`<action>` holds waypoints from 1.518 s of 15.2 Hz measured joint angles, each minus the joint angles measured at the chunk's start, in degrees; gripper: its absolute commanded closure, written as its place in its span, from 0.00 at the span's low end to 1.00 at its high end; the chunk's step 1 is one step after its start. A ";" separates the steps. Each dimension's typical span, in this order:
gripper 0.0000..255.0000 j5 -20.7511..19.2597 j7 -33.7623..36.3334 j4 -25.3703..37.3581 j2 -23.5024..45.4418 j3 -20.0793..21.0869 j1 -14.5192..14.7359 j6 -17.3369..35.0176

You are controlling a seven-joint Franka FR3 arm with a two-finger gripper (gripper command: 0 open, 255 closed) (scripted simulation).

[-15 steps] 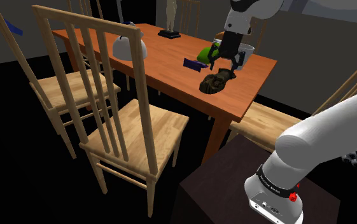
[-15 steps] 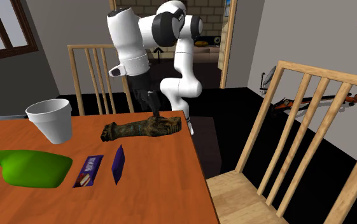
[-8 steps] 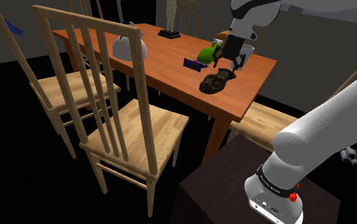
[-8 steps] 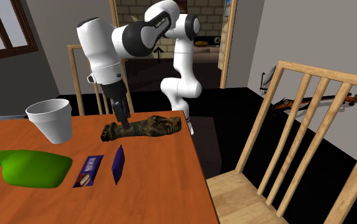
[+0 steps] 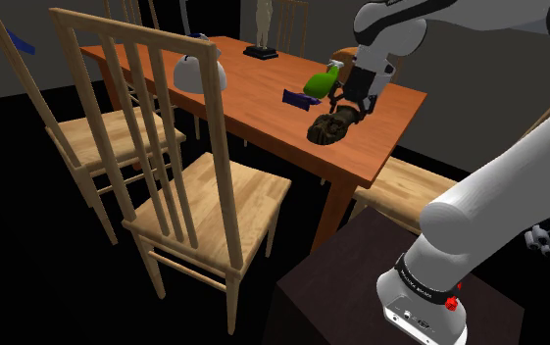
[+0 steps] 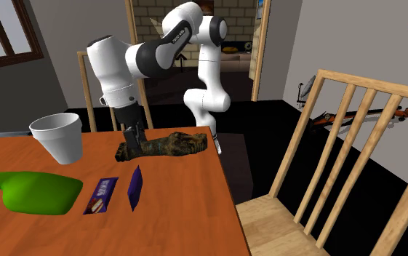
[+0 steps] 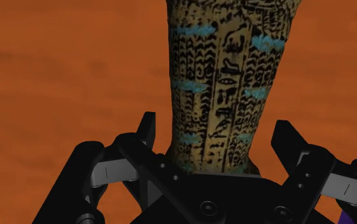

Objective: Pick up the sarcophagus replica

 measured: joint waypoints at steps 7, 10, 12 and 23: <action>1.00 0.13 -0.22 -0.80 0.25 -0.02 0.01 1.20; 1.00 0.13 -0.24 -0.80 0.24 -0.02 0.01 1.20; 1.00 0.13 -0.21 -0.80 0.26 -0.01 0.01 1.21; 1.00 -0.51 1.17 5.21 -1.22 0.06 -0.06 -6.32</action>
